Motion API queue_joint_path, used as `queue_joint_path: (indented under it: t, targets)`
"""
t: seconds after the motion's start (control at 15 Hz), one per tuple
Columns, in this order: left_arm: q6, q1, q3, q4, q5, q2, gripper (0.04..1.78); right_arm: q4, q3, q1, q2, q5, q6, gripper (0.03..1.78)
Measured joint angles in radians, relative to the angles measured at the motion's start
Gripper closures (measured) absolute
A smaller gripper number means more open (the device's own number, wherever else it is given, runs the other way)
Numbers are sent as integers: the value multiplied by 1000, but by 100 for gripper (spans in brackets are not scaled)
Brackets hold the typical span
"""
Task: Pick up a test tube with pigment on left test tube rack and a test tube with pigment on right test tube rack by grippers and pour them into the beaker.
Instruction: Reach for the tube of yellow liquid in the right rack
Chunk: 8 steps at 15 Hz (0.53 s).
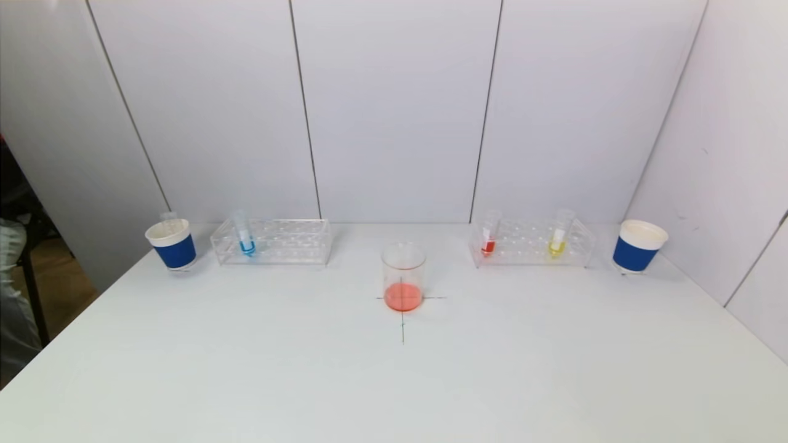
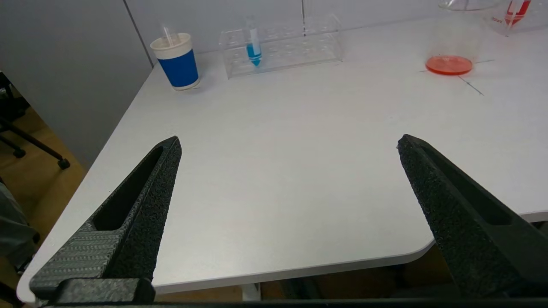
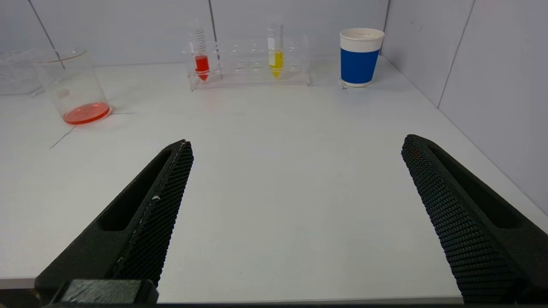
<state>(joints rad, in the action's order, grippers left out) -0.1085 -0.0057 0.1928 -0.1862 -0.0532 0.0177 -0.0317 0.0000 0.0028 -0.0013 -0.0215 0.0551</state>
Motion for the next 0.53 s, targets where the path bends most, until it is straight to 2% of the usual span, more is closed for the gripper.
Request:
queue_joint_path:
  t: [0.27,0.53]
  targets:
    - [6,0,-134,100,8,-18,6,0,0,0,0,0,0,4]
    - [4,0,-182,169,8,-19,6,0,0,0,0,0,0,4]
